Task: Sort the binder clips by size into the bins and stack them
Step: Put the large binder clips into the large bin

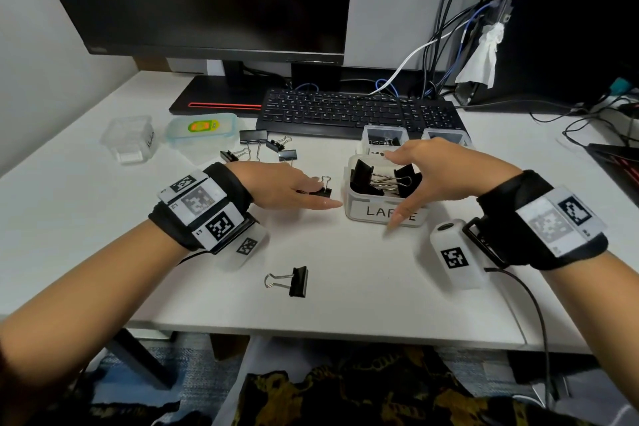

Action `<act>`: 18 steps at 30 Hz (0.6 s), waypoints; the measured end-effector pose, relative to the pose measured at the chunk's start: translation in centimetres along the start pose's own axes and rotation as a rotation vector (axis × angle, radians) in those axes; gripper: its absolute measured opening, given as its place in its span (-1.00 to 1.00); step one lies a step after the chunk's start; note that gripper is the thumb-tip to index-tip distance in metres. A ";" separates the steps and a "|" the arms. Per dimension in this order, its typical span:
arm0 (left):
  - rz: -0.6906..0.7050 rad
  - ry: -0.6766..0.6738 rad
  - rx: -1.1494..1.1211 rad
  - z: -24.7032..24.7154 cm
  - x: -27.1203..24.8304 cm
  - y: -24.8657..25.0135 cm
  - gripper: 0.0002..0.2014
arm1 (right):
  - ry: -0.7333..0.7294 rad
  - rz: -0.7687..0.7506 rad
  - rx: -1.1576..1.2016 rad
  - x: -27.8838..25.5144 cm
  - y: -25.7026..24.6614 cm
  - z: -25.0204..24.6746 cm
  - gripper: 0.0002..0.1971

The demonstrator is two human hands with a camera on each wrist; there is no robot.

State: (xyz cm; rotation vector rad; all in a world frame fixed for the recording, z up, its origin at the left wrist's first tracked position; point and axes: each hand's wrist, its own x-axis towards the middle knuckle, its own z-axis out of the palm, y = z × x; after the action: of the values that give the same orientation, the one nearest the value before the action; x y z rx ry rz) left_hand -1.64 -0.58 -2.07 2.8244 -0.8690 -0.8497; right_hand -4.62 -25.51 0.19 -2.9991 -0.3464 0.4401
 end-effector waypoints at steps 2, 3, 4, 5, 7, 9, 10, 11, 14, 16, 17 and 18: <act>0.006 0.014 0.026 0.0 0.1 0.2 -0.01 | 0.005 -0.002 0.000 0.1 0.1 0.1 0.26; 0.001 0.011 0.034 -0.1 0.0 0.3 -0.05 | 0.005 -0.003 0.004 0.1 0.1 0.1 0.27; -0.011 0.008 0.041 0.0 0.0 0.3 -0.07 | 0.005 -0.005 0.007 0.1 0.1 0.1 0.28; -0.014 0.010 0.048 0.0 0.0 0.3 -0.12 | 0.004 -0.007 0.008 0.1 0.2 0.1 0.28; 0.001 0.014 0.065 -0.1 0.0 0.5 -0.24 | -0.001 -0.010 0.001 0.1 0.1 0.0 0.25; 0.001 0.020 0.094 -0.1 -0.1 0.6 -0.31 | -0.003 -0.014 -0.008 0.2 0.1 -0.1 0.23; -0.002 0.021 0.106 -0.1 -0.2 0.6 -0.33 | -0.006 -0.013 -0.007 0.2 0.0 -0.1 0.23; -0.003 0.021 0.115 -0.1 -0.3 0.6 -0.34 | -0.007 -0.011 -0.005 0.4 -0.1 -0.2 0.22; 0.006 0.014 0.124 -0.1 -0.5 0.1 -0.37 | -0.006 -0.018 -0.025 1.0 -0.6 -0.3 0.20; 0.021 0.000 0.118 -0.2 -0.8 -0.5 -0.39 | -0.005 -0.025 -0.050 1.4 -1.0 -0.5 0.17; 0.029 -0.004 0.106 -0.4 -1.0 -0.8 -0.42 | -0.006 -0.032 -0.061 1.6 -1.2 -0.5 0.17; 0.029 0.007 0.085 -0.8 -1.2 -1.2 -0.47 | -0.006 -0.042 -0.070 1.8 -1.5 -0.6 0.16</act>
State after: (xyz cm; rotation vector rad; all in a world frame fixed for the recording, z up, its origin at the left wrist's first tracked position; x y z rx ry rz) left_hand -1.39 1.00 -1.08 2.8773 -0.9655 -0.8170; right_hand -3.11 -23.69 0.43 -3.0521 -0.4333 0.4430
